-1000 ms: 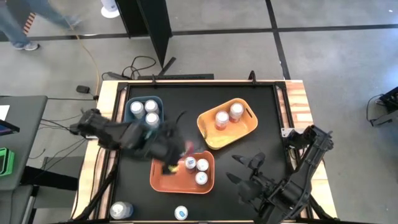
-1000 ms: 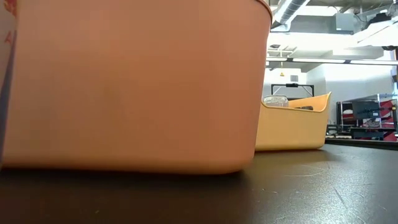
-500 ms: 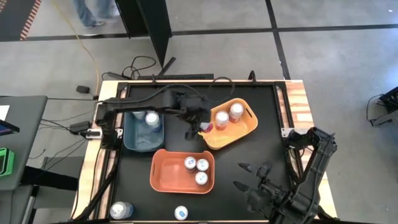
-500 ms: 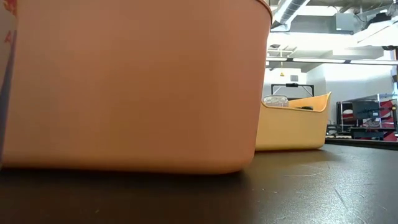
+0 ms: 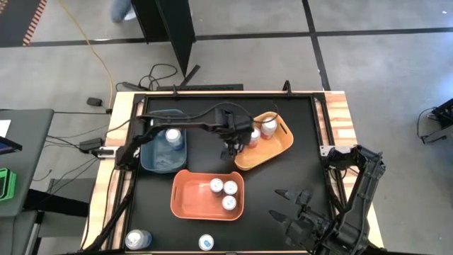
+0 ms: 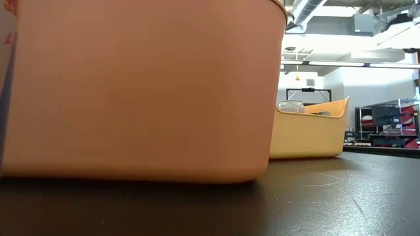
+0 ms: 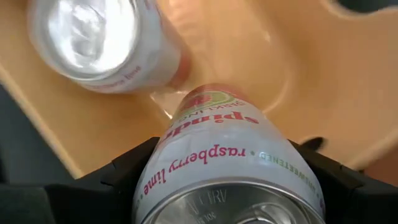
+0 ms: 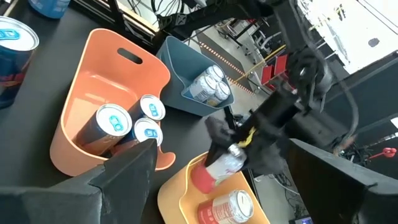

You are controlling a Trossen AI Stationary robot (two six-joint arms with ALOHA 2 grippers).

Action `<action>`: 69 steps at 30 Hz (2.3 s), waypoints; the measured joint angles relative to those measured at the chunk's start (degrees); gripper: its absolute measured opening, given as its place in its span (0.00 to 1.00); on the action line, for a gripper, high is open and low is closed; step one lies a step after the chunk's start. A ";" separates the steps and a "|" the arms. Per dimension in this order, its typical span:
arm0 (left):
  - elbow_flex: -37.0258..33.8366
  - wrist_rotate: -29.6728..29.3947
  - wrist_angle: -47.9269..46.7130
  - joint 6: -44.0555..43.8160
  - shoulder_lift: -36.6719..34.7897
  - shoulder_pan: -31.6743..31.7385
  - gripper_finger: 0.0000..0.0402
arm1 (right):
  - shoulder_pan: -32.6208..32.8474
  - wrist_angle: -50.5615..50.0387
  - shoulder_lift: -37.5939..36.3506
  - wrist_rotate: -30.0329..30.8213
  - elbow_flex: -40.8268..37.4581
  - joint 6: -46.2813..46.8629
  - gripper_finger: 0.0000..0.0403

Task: Sort soda cans
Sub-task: Put the pink soda can into the yellow bin, then put the blue soda can into the blue bin

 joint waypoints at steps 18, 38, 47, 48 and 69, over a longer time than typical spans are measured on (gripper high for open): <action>0.00 -3.55 1.08 0.30 5.26 3.05 0.72 | -0.04 0.00 0.00 -0.01 -0.02 -0.17 0.91; 0.76 -3.71 1.99 -2.62 5.15 3.47 0.95 | -0.15 0.00 0.00 -0.02 -0.04 -0.15 0.91; 9.72 -5.60 -6.86 -4.36 4.20 2.15 0.95 | -0.15 0.00 0.00 -0.03 -0.04 -0.13 0.91; 11.08 -5.61 -7.60 -4.41 4.04 1.83 0.95 | -0.15 0.00 0.00 -0.05 -0.07 -0.13 0.91; 18.20 -17.47 -20.09 -20.32 -16.30 -12.23 0.96 | -0.15 0.48 0.00 -0.14 -0.09 0.46 0.91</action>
